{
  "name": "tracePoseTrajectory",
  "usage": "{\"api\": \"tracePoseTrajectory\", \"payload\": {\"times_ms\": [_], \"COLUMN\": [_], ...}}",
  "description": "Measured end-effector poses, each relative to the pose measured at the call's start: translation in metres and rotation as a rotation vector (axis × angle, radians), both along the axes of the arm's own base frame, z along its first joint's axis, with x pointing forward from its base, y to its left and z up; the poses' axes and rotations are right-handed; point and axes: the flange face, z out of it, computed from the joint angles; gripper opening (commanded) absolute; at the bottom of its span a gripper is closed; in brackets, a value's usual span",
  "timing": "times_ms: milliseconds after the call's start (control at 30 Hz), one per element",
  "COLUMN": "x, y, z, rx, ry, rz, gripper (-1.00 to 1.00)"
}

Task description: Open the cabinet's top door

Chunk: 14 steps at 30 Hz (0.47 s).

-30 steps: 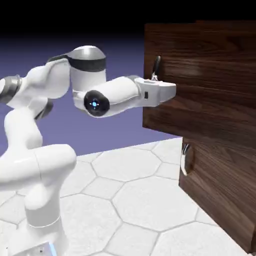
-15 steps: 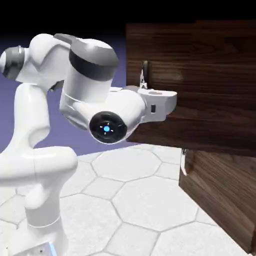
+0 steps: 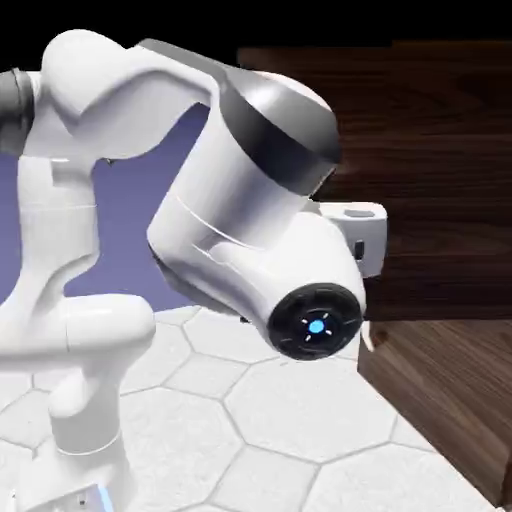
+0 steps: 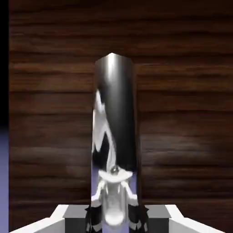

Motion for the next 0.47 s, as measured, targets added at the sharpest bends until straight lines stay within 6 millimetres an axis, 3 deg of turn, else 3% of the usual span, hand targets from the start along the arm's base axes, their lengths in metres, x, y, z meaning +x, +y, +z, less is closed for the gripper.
{"api": "tracePoseTrajectory", "payload": {"times_ms": [467], "x": [0.018], "y": [-0.101], "z": [0.0], "rx": [0.0], "ry": [0.0], "rz": [0.258], "gripper": [-1.0]}}
